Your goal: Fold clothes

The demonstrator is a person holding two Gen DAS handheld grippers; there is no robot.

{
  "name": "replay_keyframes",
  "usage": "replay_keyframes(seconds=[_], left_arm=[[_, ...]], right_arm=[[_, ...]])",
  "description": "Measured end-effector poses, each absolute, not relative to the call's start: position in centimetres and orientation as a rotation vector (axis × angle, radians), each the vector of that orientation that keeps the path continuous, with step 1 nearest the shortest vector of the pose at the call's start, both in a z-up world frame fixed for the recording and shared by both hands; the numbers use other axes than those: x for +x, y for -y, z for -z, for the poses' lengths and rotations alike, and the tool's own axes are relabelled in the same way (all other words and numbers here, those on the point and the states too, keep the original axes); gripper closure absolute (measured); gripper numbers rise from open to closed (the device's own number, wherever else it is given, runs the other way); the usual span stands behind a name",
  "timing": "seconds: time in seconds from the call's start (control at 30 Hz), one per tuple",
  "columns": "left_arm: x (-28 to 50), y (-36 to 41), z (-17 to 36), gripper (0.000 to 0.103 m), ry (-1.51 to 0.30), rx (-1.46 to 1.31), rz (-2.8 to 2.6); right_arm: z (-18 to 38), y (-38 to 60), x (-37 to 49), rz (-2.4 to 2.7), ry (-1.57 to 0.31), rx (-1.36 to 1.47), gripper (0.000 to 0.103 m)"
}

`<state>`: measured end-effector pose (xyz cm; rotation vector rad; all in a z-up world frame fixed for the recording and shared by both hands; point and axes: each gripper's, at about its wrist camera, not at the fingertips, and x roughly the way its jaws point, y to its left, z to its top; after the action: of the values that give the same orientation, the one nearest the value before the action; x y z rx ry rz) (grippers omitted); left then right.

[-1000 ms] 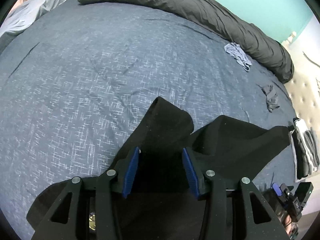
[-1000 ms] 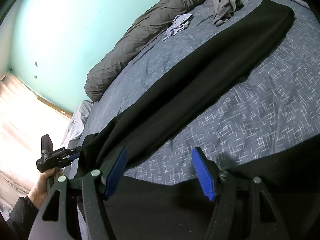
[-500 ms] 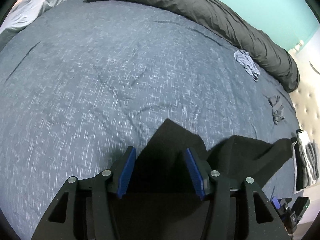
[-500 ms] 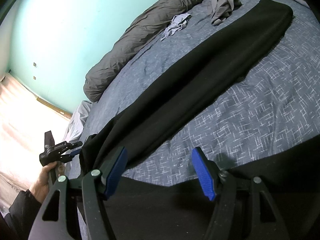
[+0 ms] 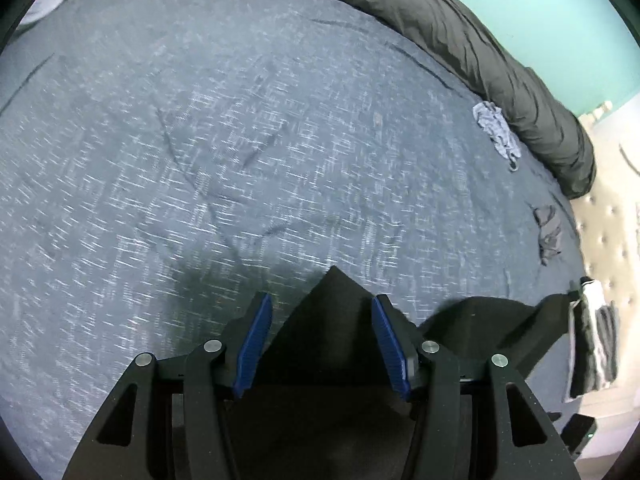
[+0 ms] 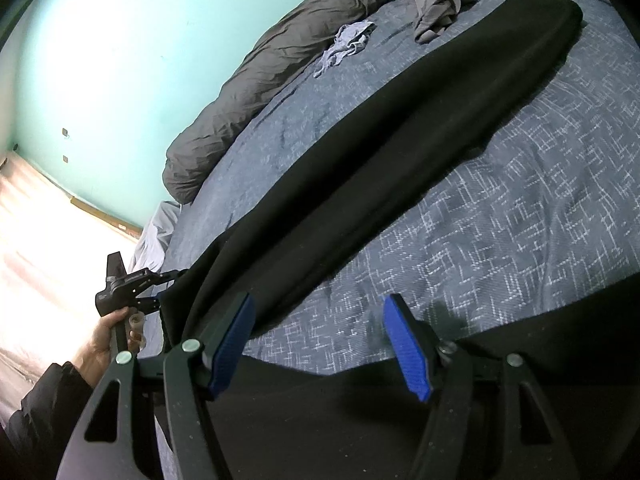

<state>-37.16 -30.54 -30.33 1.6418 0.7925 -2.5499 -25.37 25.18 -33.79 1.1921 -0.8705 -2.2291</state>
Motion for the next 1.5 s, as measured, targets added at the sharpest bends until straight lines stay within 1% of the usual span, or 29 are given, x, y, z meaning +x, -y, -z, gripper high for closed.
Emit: replay_keyframes(seconds=[0.07, 0.1, 0.13, 0.23, 0.37, 0.47, 0.57, 0.7, 0.83, 0.9, 0.97, 1.03, 1.23, 1.33, 1.5], left_arm=[[-36.9, 30.6, 30.3, 0.059, -0.858, 1.64, 2.555], [-36.7, 30.6, 30.1, 0.075, -0.87, 1.641, 2.559], [-36.5, 30.5, 30.0, 0.089, -0.882, 1.642, 2.564], [-35.8, 29.9, 29.1, 0.095, -0.891, 1.657, 2.603], [-35.0, 28.6, 28.4, 0.095, -0.914, 1.724, 2.635], [-35.3, 27.2, 28.7, 0.095, -0.852, 1.804, 2.617], [-35.9, 25.8, 28.9, 0.095, -0.781, 1.828, 2.597], [-36.9, 24.0, 29.9, 0.089, -0.728, 1.913, 2.568], [-37.4, 23.7, 30.8, 0.089, -0.684, 1.925, 2.515], [-37.2, 24.0, 30.3, 0.089, -0.685, 1.852, 2.531], [-36.9, 24.6, 29.0, 0.093, -0.674, 1.766, 2.562], [-36.6, 25.5, 27.1, 0.099, -0.644, 1.658, 2.603], [-34.5, 31.9, 19.8, 0.099, -0.597, 1.281, 2.592], [-33.7, 35.4, 17.3, 0.099, -0.586, 1.204, 2.55], [-33.6, 39.1, 15.8, 0.099, -0.562, 1.144, 2.519]], right_arm=[[33.8, -25.2, -25.4, 2.229, 0.868, 1.192, 0.035], [33.8, -25.2, -25.3, 2.229, 0.867, 1.192, 0.035], [33.8, -25.2, -25.3, 2.229, 0.866, 1.193, 0.035], [33.9, -25.2, -25.3, 2.228, 0.865, 1.194, 0.035], [33.8, -25.2, -25.2, 2.229, 0.865, 1.19, 0.035], [33.7, -25.1, -25.2, 2.23, 0.865, 1.187, 0.035], [33.6, -25.0, -25.1, 2.231, 0.865, 1.183, 0.035], [33.5, -24.9, -25.1, 2.233, 0.866, 1.179, 0.035], [33.4, -25.2, -25.3, 2.233, 0.88, 1.176, 0.035], [33.3, -25.3, -25.3, 2.233, 0.886, 1.175, 0.035], [33.2, -25.4, -25.3, 2.234, 0.889, 1.172, 0.035], [33.1, -25.4, -25.3, 2.234, 0.893, 1.168, 0.035], [33.1, -25.3, -25.0, 2.232, 0.888, 1.166, 0.035], [33.1, -25.1, -25.0, 2.232, 0.877, 1.167, 0.035], [33.1, -24.8, -25.0, 2.243, 0.852, 1.161, 0.035]])
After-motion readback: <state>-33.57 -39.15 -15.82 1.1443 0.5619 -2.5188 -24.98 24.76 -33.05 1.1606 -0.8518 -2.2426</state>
